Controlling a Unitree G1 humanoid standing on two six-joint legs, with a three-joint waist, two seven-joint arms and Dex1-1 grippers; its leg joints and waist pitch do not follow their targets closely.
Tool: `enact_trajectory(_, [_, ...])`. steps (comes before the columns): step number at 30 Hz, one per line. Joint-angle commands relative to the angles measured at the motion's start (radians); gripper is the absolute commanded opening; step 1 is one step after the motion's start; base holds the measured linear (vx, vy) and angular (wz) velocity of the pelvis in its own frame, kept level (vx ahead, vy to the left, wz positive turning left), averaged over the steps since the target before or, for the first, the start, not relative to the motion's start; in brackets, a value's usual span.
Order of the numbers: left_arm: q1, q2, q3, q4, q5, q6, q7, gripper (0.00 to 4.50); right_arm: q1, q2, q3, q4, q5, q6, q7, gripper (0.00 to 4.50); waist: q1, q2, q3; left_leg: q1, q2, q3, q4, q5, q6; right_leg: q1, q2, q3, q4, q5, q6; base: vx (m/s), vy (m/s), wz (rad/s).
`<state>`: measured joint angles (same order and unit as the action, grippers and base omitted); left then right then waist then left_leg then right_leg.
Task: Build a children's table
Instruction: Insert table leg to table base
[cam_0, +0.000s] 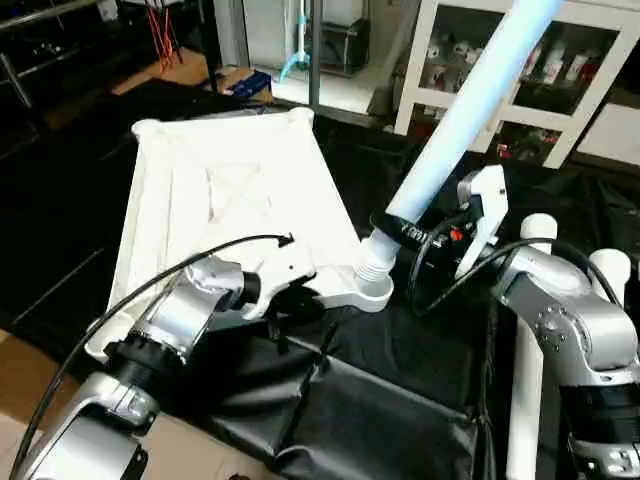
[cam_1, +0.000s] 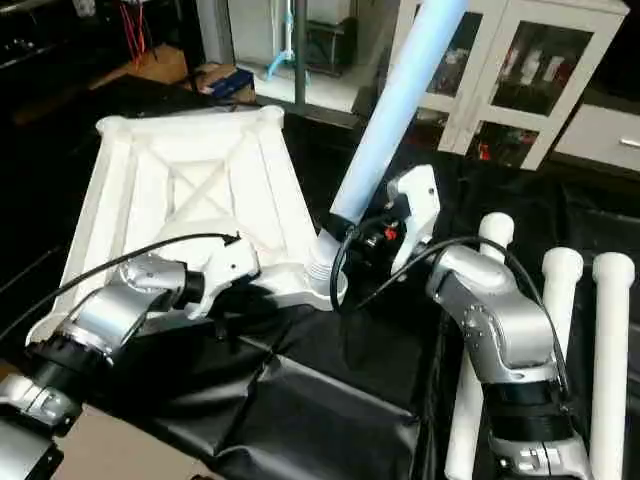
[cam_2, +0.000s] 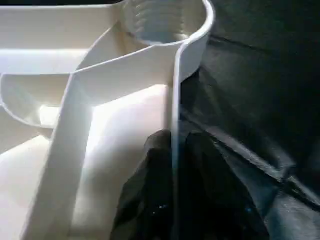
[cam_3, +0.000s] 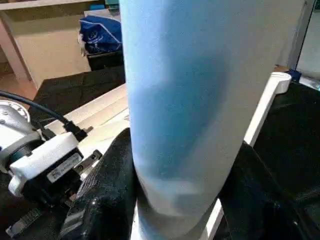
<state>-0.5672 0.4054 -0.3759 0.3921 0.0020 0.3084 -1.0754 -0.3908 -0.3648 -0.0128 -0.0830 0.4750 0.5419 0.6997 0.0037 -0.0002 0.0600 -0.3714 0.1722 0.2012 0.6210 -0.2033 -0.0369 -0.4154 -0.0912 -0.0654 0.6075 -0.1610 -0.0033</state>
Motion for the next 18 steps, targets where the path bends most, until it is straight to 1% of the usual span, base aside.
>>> enact_trajectory(1, [0.005,0.011,0.007,-0.047,-0.019,0.036,-0.026,0.96,0.000,-0.015,-0.018,-0.038,0.023,0.015,-0.004,1.80,0.002,-0.013,-0.071,0.010,0.059,-0.031,-0.087,-0.194,0.018,0.045,-0.057,0.050,-0.073,-0.311,-0.194,0.000,0.000,0.00])
enact_trajectory(2, [0.009,0.022,0.011,-0.063,-0.022,0.054,-0.034,0.97,0.007,-0.021,-0.019,-0.048,0.029,0.019,-0.004,1.80,0.001,-0.016,-0.072,0.011,0.056,-0.027,-0.083,-0.173,0.029,0.044,-0.055,0.050,-0.071,-0.267,-0.209,0.000,0.000,0.00])
enact_trajectory(5, [0.018,0.041,0.013,-0.074,-0.012,0.051,-0.037,0.97,0.016,-0.029,-0.020,-0.061,0.032,0.023,0.000,1.80,0.004,-0.014,-0.071,0.009,0.055,-0.026,-0.082,-0.154,0.042,0.046,-0.056,0.051,-0.069,-0.245,-0.217,0.000,0.000,0.00])
enact_trajectory(6, [0.030,0.053,0.022,-0.086,-0.017,0.064,-0.042,0.97,0.020,-0.034,-0.021,-0.066,0.034,0.026,0.002,1.80,0.004,-0.017,-0.072,0.010,0.056,-0.026,-0.082,-0.152,0.043,0.046,-0.055,0.050,-0.068,-0.238,-0.220,0.000,0.000,0.00])
enact_trajectory(7, [0.039,0.056,0.024,-0.098,-0.018,0.068,-0.041,0.97,0.027,-0.036,-0.022,-0.074,0.035,0.026,0.003,1.80,0.006,-0.018,-0.071,0.009,0.057,-0.027,-0.083,-0.154,0.042,0.048,-0.058,0.051,-0.067,-0.242,-0.222,0.000,0.000,0.00])
enact_trajectory(8, [0.042,0.064,0.029,-0.102,-0.009,0.067,-0.026,0.97,0.027,-0.037,-0.023,-0.073,0.032,0.029,0.006,1.80,0.005,-0.021,-0.069,0.009,0.057,-0.026,-0.083,-0.163,0.040,0.046,-0.057,0.050,-0.069,-0.258,-0.219,0.000,0.000,0.00])
enact_trajectory(10, [0.050,0.068,0.038,-0.116,-0.013,0.082,-0.016,0.97,0.032,-0.037,-0.024,-0.077,0.030,0.030,0.007,1.80,0.005,-0.020,-0.067,0.011,0.057,-0.027,-0.084,-0.182,0.032,0.044,-0.058,0.050,-0.072,-0.293,-0.212,0.000,0.000,0.00])
enact_trajectory(12, [0.062,0.077,0.043,-0.142,-0.017,0.104,-0.011,1.24,0.041,-0.037,-0.024,-0.084,0.028,0.032,0.008,1.80,0.005,-0.019,-0.065,0.012,0.058,-0.028,-0.086,-0.200,0.021,0.043,-0.058,0.050,-0.075,-0.318,-0.205,0.000,0.000,0.00])
enact_trajectory(14, [0.069,0.089,0.042,-0.166,-0.015,0.122,-0.006,1.34,0.040,-0.037,-0.019,-0.082,0.028,0.033,0.006,1.80,0.005,-0.020,-0.065,0.013,0.059,-0.030,-0.088,-0.213,0.011,0.042,-0.058,0.051,-0.075,-0.331,-0.195,0.000,0.000,0.00])
enact_trajectory(16, [0.077,0.094,0.033,-0.171,0.003,0.104,0.006,1.52,0.038,-0.038,-0.016,-0.083,0.030,0.036,0.003,1.80,0.004,-0.020,-0.065,0.013,0.057,-0.029,-0.087,-0.212,0.010,0.041,-0.056,0.051,-0.076,-0.330,-0.192,0.000,0.000,0.00])
enact_trajectory(18, [0.076,0.090,0.031,-0.161,0.009,0.093,0.015,1.58,0.034,-0.038,-0.015,-0.081,0.031,0.038,0.001,1.80,0.004,-0.021,-0.065,0.013,0.057,-0.029,-0.087,-0.208,0.010,0.042,-0.056,0.051,-0.075,-0.321,-0.192,0.000,0.000,0.00])
